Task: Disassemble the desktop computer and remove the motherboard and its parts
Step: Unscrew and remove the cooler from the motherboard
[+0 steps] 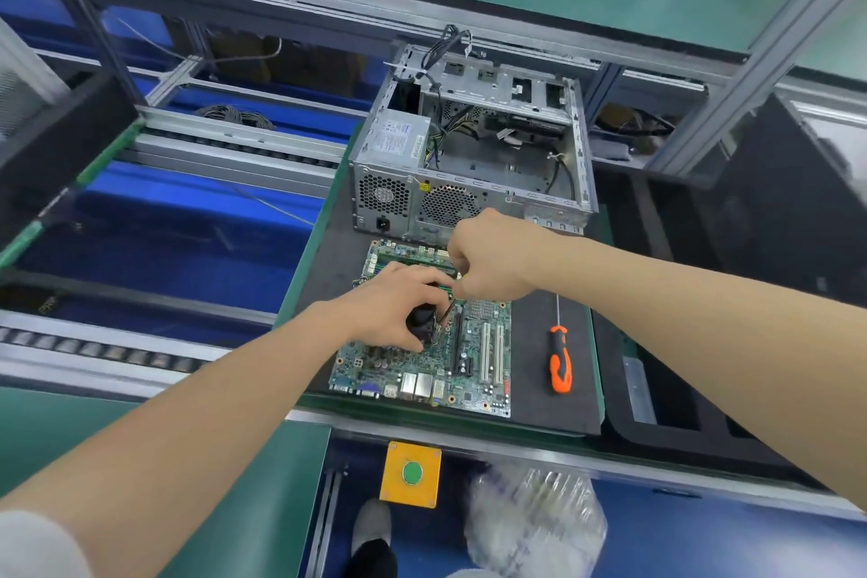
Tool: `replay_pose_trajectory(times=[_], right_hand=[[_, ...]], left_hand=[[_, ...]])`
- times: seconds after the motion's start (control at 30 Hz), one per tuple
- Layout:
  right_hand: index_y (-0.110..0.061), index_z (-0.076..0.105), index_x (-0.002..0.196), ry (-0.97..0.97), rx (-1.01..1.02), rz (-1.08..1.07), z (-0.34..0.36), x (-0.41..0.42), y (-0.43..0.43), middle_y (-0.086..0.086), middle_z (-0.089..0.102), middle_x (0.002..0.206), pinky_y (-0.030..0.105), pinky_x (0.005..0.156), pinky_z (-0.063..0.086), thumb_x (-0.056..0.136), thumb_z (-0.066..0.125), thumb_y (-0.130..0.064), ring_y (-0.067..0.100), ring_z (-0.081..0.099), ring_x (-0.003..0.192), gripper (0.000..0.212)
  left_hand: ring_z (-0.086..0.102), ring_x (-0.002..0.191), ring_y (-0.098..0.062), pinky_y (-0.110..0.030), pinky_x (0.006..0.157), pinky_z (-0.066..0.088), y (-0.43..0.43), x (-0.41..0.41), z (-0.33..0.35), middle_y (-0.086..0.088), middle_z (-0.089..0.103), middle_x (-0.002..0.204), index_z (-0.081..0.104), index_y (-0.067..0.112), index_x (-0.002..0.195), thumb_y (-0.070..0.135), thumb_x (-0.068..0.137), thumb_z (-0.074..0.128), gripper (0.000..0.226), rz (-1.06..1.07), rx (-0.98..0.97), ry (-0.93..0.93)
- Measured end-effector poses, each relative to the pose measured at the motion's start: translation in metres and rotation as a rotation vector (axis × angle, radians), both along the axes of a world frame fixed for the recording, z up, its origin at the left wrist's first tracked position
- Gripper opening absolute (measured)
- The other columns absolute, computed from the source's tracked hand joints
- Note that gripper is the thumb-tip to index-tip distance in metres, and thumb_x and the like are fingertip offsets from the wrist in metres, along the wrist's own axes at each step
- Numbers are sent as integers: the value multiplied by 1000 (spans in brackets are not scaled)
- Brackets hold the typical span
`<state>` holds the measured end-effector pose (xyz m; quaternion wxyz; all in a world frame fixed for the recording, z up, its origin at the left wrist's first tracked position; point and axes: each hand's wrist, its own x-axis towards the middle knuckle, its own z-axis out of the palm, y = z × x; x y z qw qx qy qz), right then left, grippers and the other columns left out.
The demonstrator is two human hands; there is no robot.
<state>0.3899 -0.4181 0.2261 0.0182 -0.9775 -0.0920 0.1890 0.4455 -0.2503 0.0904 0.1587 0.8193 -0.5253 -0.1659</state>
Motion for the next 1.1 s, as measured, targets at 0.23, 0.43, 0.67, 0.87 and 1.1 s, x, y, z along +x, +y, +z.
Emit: replay_pose_trajectory(times=[0.23, 0.43, 0.67, 0.87, 1.1], right_hand=[[-12, 48, 62, 7, -44, 23, 0, 1, 4, 5, 45, 57, 30, 50, 34, 80, 65, -21, 27, 38, 57, 26], [-14, 57, 74, 35, -160, 136, 7, 0, 18, 4, 56, 68, 27, 46, 43, 87, 70, -27, 22, 57, 60, 23], [-6, 63, 68, 440, -31, -353, 15, 21, 32, 10, 68, 54, 18, 37, 40, 103, 48, -39, 20, 52, 36, 51], [-16, 63, 65, 382, -409, 81, 14, 22, 50, -5, 61, 45, 23, 43, 42, 105, 48, -29, 12, 52, 37, 45], [-15, 44, 63, 83, -384, 259, 7, 14, 43, 3, 48, 66, 23, 40, 33, 93, 66, -22, 16, 47, 52, 38]], left_hand=[[43, 134, -17, -48, 113, 28, 1, 1, -1, 18, 45, 145, 67, 32, 104, 41, 70, 87, 41, -10, -16, 6], [63, 93, -2, -32, 87, 45, 3, -2, 7, 21, 71, 103, 77, 27, 107, 35, 90, 80, 18, 193, -373, 486], [66, 88, 3, -41, 84, 53, -3, -9, 5, 29, 74, 89, 70, 40, 88, 21, 97, 73, 21, 282, -335, 461], [70, 99, -25, -48, 96, 55, 0, -5, -2, 6, 77, 97, 77, 36, 97, 26, 97, 72, 11, 229, -362, 493], [66, 105, -5, -47, 96, 53, 0, 3, -8, 18, 74, 108, 76, 29, 107, 34, 91, 77, 16, 189, -354, 527]])
